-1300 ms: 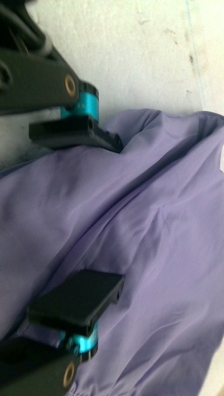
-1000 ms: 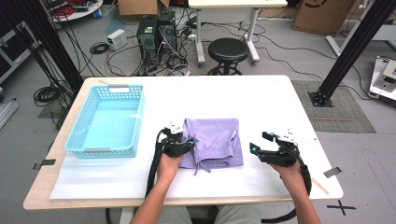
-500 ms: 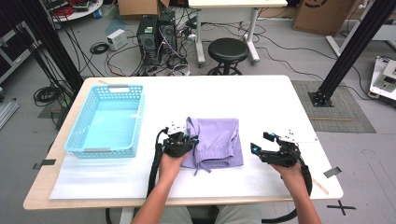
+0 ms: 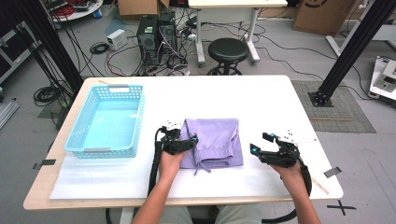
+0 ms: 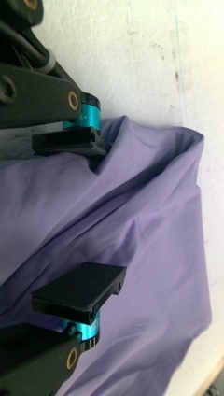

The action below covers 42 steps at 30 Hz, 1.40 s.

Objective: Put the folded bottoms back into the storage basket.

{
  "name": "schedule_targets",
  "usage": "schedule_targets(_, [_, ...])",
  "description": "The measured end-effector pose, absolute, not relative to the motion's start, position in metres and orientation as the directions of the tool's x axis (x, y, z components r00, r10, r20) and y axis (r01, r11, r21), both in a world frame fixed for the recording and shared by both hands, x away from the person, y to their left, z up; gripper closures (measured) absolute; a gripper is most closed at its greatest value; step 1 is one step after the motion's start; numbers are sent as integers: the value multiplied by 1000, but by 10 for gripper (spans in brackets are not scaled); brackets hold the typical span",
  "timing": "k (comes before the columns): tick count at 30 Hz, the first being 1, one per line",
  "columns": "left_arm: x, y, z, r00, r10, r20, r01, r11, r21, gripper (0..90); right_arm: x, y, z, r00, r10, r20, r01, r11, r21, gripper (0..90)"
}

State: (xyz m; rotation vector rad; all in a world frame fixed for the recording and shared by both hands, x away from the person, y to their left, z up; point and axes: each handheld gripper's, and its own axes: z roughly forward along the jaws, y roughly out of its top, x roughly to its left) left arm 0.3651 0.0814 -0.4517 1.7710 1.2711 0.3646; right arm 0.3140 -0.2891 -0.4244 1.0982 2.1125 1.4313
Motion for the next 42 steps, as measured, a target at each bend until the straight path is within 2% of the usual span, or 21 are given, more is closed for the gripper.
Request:
schedule_targets(2, [365,78,-452,447,858,-251,602,-82,794,414,314,-288,-424,-632,764,128,403,183,897,236])
schedule_targets(4, [365,71,-452,470,861,-196,597,-146,789,496,314,-287,-425,-635,762,126,401,186,897,236])
schedule_targets(6, [362,61,-451,487,868,-96,570,-232,788,548,314,-287,-424,-635,762,126,401,186,897,236])
schedule_targets(7, [361,57,-451,483,874,-55,560,-260,787,610,314,-287,-424,-635,762,126,401,187,897,236])
schedule_targets(10, [360,57,-450,484,874,-43,552,-267,790,820,314,-287,-424,-636,762,122,396,187,899,236])
schedule_targets(12, [360,59,-450,488,869,-77,558,-244,793,852,314,-289,-424,-632,764,127,400,182,898,236])
schedule_targets(13, [361,62,-450,488,866,-105,564,-221,795,855,313,-289,-424,-631,765,132,404,179,897,236])
schedule_targets(14, [361,67,-450,489,855,-174,572,-164,804,856,314,-290,-424,-630,766,129,401,179,898,236])
schedule_targets(18, [360,79,-446,527,802,-281,549,-69,833,857,313,-294,-424,-624,770,134,403,170,899,236])
schedule_targets(24, [362,86,-448,550,758,-351,563,-26,826,836,314,-292,-425,-625,770,130,405,177,897,236])
schedule_targets(25, [363,86,-449,547,759,-353,570,-28,821,785,313,-290,-425,-626,769,129,407,181,896,236])
schedule_targets(27, [365,85,-452,528,759,-380,601,-17,799,625,313,-290,-424,-626,771,119,402,188,896,238])
schedule_targets(28, [367,86,-454,518,761,-390,614,-14,789,585,313,-290,-424,-626,770,121,403,188,896,240])
schedule_targets(29, [368,86,-455,503,767,-398,626,-5,780,497,313,-290,-425,-624,771,124,407,185,895,240])
schedule_targets(32, [370,88,-456,478,769,-424,642,23,766,446,313,-291,-425,-625,772,120,402,186,897,240])
schedule_targets(35, [372,84,-455,472,785,-401,652,-5,758,424,313,-291,-425,-624,771,122,405,186,895,240])
schedule_targets(38, [372,74,-454,477,816,-328,641,-68,764,431,313,-290,-425,-627,771,116,401,192,896,242])
schedule_targets(39, [371,69,-452,477,839,-261,623,-113,774,457,313,-290,-425,-626,771,117,403,191,895,242])
schedule_targets(40, [369,65,-452,473,855,-210,609,-146,780,524,313,-290,-424,-626,771,118,402,190,896,242])
schedule_targets(42, [366,59,-451,469,873,-132,588,-196,785,618,313,-290,-425,-625,772,119,403,188,896,242])
